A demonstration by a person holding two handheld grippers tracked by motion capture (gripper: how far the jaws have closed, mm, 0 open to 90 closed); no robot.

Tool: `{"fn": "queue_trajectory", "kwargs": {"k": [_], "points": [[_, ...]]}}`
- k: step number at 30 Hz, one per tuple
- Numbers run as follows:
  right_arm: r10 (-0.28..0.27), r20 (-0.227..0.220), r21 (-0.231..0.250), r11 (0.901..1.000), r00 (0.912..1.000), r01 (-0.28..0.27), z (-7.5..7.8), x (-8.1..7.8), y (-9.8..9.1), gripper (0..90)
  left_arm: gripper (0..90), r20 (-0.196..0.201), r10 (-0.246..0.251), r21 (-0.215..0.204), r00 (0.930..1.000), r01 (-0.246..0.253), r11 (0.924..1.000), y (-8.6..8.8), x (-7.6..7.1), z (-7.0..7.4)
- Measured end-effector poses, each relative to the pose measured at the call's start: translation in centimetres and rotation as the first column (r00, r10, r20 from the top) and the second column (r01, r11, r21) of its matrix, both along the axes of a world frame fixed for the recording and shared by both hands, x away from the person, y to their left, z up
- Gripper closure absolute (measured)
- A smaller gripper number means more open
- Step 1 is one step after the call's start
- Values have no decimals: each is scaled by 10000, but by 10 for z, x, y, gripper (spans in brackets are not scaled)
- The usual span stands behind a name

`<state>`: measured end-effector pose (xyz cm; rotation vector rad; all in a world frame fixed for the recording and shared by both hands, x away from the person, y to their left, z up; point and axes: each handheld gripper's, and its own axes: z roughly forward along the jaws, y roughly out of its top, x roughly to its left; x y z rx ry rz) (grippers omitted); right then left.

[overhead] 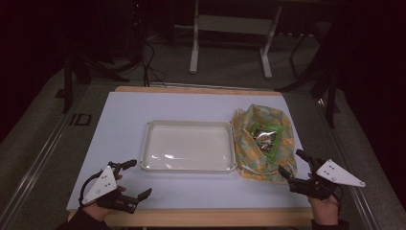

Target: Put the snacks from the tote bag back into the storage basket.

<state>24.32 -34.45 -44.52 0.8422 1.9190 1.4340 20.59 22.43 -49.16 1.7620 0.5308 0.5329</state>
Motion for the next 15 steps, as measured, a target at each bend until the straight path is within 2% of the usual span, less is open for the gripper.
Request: {"fn": "queue_trajectory", "kwargs": {"k": [4,15], "points": [[-327,-356,-24,9995,9988,326,-2,0,-1,150,10,25,-24,16,10000,24,10000,-2,-1,-1],[-846,-95,-400,9956,9964,842,9,-4,-4,168,10,43,-10,-84,10000,10,10000,-4,-3,0]]}}
